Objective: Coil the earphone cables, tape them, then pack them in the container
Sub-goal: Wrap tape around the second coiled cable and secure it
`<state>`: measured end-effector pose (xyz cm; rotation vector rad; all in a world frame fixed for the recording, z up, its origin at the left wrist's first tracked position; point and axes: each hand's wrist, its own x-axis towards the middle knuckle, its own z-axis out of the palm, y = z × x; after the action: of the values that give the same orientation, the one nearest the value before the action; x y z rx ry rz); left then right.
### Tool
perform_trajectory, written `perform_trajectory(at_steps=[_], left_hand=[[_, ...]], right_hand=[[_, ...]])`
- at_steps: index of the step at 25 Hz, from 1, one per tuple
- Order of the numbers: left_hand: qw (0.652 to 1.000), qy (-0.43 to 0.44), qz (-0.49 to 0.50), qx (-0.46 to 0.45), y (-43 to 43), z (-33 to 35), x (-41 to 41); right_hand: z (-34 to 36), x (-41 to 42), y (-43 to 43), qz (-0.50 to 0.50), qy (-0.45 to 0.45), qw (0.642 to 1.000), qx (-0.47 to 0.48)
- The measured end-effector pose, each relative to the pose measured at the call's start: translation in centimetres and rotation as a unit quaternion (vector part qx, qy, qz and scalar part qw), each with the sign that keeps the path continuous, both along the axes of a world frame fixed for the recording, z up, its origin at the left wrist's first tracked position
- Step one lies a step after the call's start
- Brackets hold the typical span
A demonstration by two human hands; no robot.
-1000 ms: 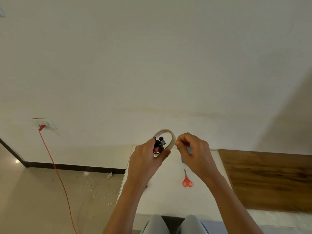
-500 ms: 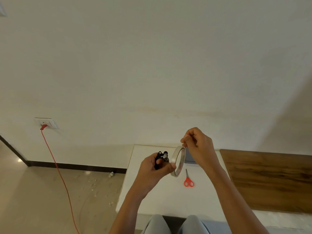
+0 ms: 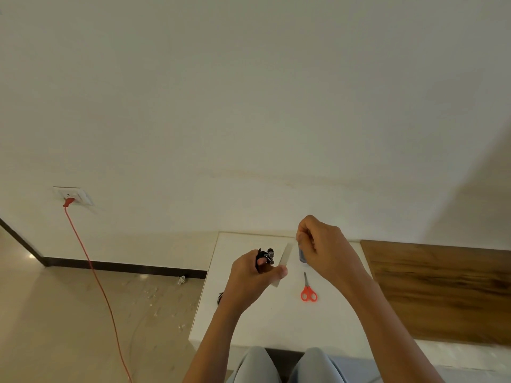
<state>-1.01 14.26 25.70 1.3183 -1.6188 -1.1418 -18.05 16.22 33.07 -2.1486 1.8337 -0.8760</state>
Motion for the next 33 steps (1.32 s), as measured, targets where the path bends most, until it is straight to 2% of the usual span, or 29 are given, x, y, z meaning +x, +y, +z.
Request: perform_trajectory(at_steps=[6,9,12,13,15,17,21,25,28,33], left_hand=[[0.997,-0.060,0.031,0.025,-1.1,-1.4,-0.4],[0.995,-0.071,-0.006,0.064,-1.5,-1.7,-0.4],[0.989,-0.006,-0.068,0.131,-1.8,-1.9,0.0],[0.983,0.041,-0.080,0.161,-1.9,-1.9,0.1],[0.942,0.205,-0.086,0.250,-2.2,-1.6,0.3],[0.902,0.299,-0.088,0.298,-2.7,-1.1,0.4],[0.931,0.231,-0.144,0.244,-3.2,-0.2,0.1],[0.941,0.164,-0.212,0.207,-3.5,1.0,-0.9],[0.931,0.118,-0.266,0.221,-3.5,1.5,-1.5],[0.903,0.146,-0.267,0.304,-3.5,2.1,-1.8]], right_hand=[[-1.7,-0.3,-0.1,0.041,-0.101,0.994,0.028],[-2.4,-1.1,-1.0,0.059,-0.139,0.987,0.059],[-3.1,-1.9,-1.9,0.082,-0.058,0.993,0.058],[-3.4,-2.1,-2.1,0.094,-0.036,0.993,0.057],[-3.9,-2.5,-2.3,0.134,-0.018,0.989,0.059],[-4.4,-2.7,-2.3,0.174,-0.009,0.983,0.064],[-5.0,-2.8,-2.0,0.212,-0.003,0.974,0.081],[-4.7,-2.5,-2.3,0.215,0.012,0.976,0.043],[-4.7,-2.6,-2.6,0.191,-0.006,0.982,0.007],[-5.4,-3.1,-2.8,0.203,-0.102,0.971,0.075]])
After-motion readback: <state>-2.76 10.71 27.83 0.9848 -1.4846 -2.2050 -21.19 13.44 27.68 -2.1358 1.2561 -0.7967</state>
